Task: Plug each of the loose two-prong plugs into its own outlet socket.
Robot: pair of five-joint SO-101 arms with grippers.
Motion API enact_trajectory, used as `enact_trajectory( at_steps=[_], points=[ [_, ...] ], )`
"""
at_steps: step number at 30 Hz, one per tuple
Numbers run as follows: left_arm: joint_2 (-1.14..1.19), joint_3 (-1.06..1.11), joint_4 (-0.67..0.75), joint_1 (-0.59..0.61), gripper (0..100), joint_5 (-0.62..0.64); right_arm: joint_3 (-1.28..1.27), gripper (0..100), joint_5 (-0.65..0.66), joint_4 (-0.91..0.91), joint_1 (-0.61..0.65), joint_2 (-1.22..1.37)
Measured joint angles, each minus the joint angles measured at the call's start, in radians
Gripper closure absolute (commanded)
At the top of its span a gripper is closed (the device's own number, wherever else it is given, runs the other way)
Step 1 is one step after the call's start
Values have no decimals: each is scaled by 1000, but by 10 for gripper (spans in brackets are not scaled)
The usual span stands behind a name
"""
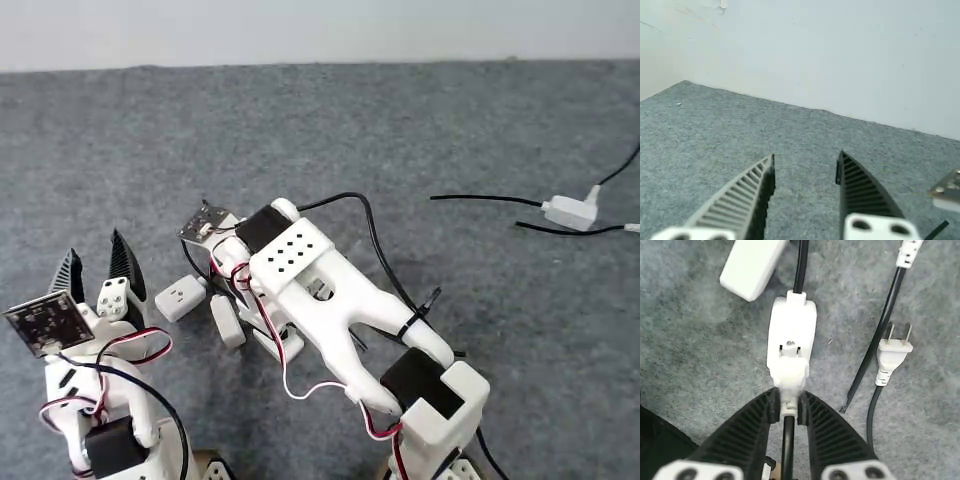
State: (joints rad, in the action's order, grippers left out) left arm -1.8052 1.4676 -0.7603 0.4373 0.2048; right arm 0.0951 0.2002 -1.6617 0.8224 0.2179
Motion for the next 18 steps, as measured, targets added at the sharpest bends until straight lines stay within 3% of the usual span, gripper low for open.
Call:
enact_trajectory(
  at_steps=[18],
  points=[
    [0,0,0,0,797,0,-5,991,-14,37,41,0]
  ],
)
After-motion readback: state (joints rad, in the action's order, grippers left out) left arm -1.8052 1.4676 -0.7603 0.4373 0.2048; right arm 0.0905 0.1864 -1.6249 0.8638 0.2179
